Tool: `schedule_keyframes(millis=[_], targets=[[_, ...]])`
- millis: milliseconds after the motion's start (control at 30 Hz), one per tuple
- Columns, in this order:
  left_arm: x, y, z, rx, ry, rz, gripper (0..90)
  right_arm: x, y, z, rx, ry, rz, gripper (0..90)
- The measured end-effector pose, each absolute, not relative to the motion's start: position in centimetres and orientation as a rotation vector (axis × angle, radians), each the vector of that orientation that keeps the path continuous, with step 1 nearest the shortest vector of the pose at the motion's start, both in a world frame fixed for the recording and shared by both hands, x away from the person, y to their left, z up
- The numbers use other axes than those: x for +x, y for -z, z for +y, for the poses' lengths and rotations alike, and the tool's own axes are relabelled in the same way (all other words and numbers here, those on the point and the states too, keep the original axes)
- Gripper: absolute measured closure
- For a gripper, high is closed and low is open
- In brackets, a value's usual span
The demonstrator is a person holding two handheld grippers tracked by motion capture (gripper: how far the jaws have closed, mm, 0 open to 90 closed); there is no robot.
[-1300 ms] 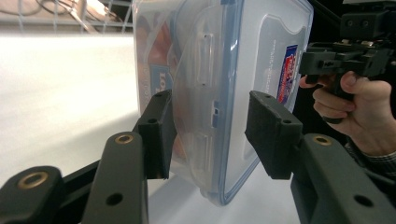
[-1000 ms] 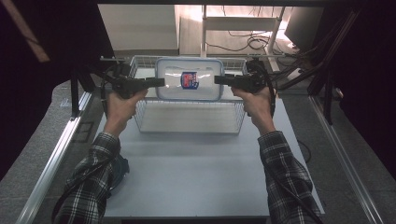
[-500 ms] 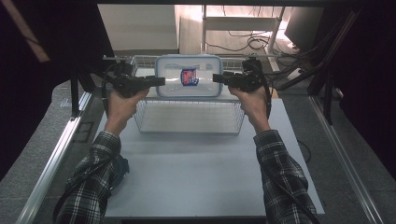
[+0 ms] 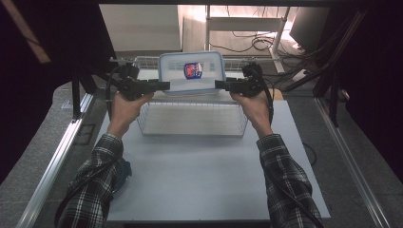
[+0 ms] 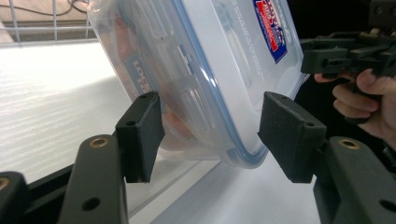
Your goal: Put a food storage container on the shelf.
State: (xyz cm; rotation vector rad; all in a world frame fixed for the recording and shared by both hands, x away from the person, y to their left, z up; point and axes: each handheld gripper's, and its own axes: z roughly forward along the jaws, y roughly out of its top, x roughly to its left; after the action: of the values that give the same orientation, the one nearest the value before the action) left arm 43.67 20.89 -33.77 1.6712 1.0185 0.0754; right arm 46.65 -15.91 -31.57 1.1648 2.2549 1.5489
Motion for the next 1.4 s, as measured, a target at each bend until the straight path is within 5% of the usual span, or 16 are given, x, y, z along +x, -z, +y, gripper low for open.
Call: schedule_keyframes(millis=[233, 500, 867, 1400], targets=[[43.7, 33.5, 20.9, 1.661, -0.150, 1.070, 36.2, 46.6, 31.3, -16.0, 1.178, -1.546, 2.238, 47.5], [43.5, 32.9, 20.7, 1.636, -0.242, 1.106, 42.9, 46.5, 30.9, -15.6, 1.192, -1.532, 2.176, 49.0], [43.9, 32.6, 20.6, 1.623, -0.213, 1.114, 53.0, 46.5, 30.5, -15.6, 1.211, -1.518, 2.180, 49.8], [43.1, 32.2, 20.1, 1.644, -0.248, 1.117, 52.9, 46.4, 30.4, -15.8, 1.237, -1.510, 2.171, 49.3]])
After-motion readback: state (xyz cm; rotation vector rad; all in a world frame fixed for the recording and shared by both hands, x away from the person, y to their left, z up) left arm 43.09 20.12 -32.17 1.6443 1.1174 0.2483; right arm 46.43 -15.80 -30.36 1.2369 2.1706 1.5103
